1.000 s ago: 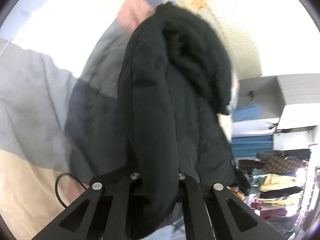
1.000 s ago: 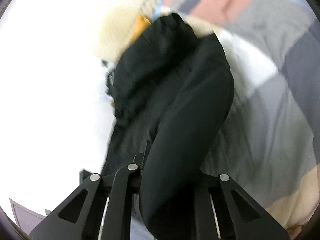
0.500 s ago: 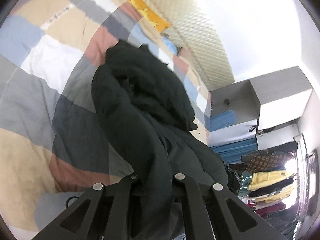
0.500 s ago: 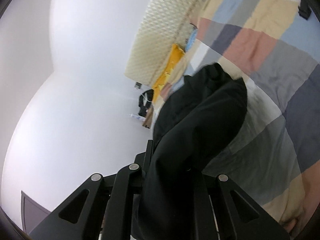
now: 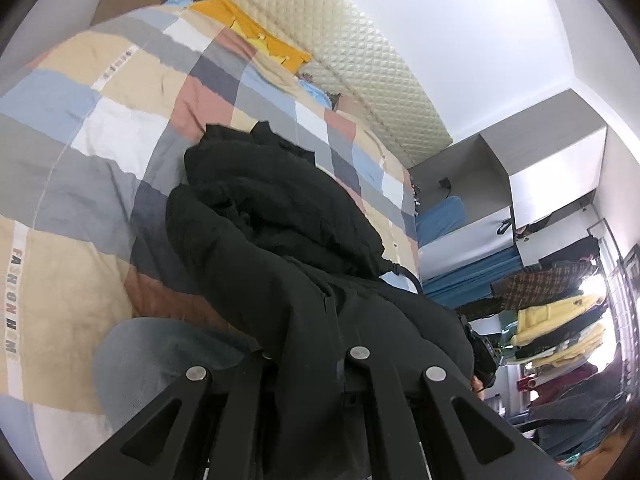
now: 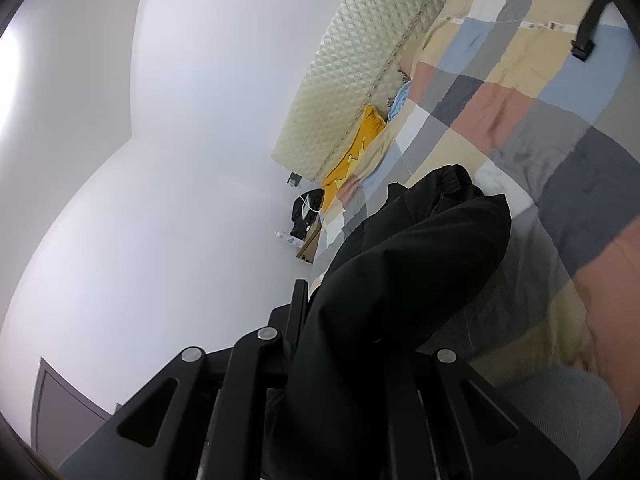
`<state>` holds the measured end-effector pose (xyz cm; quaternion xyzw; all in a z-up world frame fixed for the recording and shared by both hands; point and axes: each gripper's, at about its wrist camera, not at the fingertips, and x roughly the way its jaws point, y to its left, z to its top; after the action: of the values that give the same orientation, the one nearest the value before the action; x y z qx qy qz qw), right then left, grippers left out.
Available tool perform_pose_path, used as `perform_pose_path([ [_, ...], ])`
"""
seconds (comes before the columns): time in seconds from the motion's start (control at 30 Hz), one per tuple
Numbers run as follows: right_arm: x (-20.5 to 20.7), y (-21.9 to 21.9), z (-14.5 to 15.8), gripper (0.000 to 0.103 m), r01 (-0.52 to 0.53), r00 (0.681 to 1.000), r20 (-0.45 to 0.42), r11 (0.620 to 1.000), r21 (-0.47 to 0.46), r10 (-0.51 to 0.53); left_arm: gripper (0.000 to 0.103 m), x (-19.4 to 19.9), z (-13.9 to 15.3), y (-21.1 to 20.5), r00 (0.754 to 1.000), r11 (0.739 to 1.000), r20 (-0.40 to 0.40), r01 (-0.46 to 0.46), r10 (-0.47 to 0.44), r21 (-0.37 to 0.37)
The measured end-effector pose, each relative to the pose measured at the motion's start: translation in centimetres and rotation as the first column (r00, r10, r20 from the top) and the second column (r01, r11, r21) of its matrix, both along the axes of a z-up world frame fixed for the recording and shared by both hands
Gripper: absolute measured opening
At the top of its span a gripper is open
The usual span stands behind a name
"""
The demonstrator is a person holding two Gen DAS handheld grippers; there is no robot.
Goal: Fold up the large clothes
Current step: 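Lift the hem with both grippers and fold it over toward the collar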
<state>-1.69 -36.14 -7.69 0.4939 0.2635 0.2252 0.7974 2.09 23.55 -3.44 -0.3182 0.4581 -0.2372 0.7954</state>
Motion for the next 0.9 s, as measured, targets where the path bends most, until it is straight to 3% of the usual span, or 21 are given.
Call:
perform_pose_path([
  [0.13,-1.3,-0.6,0.2,0.012,0.028,1.0,0.007,1.0,-0.009,-0.028,0.004,-1.7,0.8,-0.6,0.999,1.0,0.043,0.01,-0.011,0.025],
  [0.27,-1.2,-1.0,0.2,0.012,0.043,0.999,-0.005,0.998,-0.037,-0.043,0.004,-0.9,0.5,-0.6,0.998,0.999,0.058,0.006,-0.007,0.032],
  [0.47,1.3,-1.1,0.3,0.012,0.066,0.997,-0.037,0.992,-0.111,-0.07,0.005,2.2,0.5,-0.7,0.996,0.997,0.091,-0.024,0.017,0.072],
  [0.63,3.5,-0.7,2.0,0.012,0.111,0.994,-0.003,0.973,-0.2,-0.114,0.005,5.3,2.0,-1.2,0.992,0.99,0.124,-0.04,0.024,0.132],
  [0.77,6.1,-0.6,3.1,0.012,0.15,0.988,0.006,0.965,-0.215,-0.153,0.006,8.4,3.6,-1.7,0.987,0.984,0.151,-0.084,0.061,0.156],
  [0.9,8.7,-0.4,4.4,0.012,0.181,0.983,0.011,0.95,-0.256,-0.184,0.006,12.1,4.9,-2.9,0.975,0.961,0.206,-0.129,0.078,0.243],
])
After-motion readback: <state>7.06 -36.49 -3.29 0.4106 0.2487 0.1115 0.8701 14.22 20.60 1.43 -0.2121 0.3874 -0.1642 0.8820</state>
